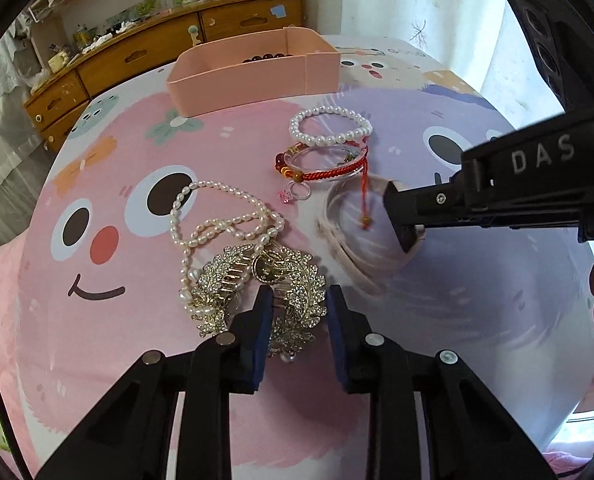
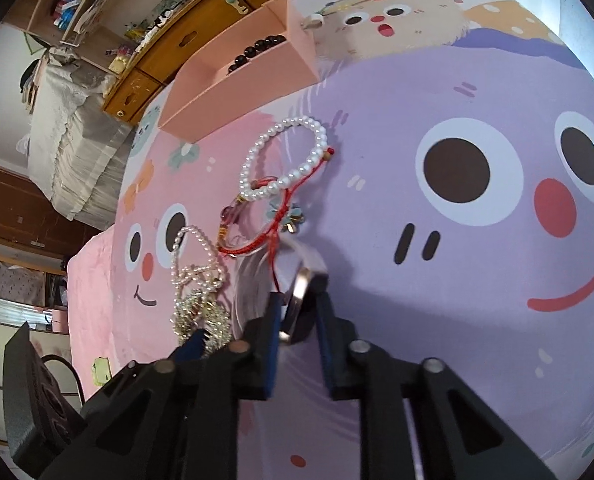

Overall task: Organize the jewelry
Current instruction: 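Grasp the pink watch with the right tool while the left tool nears the pearls, then grasp the long pearl necklace with the left tool and lift it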

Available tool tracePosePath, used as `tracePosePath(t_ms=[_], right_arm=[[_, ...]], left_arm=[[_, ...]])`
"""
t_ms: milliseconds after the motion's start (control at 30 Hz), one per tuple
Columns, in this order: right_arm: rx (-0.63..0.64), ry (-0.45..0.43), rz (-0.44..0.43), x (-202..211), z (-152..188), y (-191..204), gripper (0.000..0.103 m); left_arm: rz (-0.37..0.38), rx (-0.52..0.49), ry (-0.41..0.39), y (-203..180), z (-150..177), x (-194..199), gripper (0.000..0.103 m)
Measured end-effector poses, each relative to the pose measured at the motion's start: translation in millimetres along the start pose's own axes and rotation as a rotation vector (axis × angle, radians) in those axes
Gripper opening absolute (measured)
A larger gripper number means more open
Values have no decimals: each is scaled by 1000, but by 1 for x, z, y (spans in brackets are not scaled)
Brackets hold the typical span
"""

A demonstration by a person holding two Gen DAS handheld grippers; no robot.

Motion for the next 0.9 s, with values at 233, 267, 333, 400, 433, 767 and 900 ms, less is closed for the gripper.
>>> tracePosePath(t_ms=[233, 267, 333, 400, 433, 767, 900], right_arm=[[52, -16, 17, 9, 9, -2, 9], [44, -19, 16, 11, 10, -4, 9], [33, -26, 18, 15, 12, -9, 9], [29, -35, 26, 20, 13, -14, 9], [29, -40, 29, 24, 13, -16, 9], [35, -115, 38, 50, 15, -28, 9], [74, -145, 36, 58, 15, -22, 9]], left_arm=[[40, 53, -37, -3, 2, 15, 25], [47, 61, -46, -4, 3, 18, 25], [64, 75, -58, -5, 4, 24, 25], [99, 104, -71, -5, 5, 31, 25], [116, 123, -78, -5, 5, 34, 25], [214, 211, -214, -4, -6, 79, 25], [248, 243, -254, 0, -15, 93, 25]])
Point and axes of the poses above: each gripper's, at about its wrist camera, not at the fingertips, and x roughly against the way its jaws point, y to its left, z to its underside, the point moved 4 cm from there along -x, roughly the way its jaws point, and after that the axes turned 5 degrees about z, right-handed, at the moved point
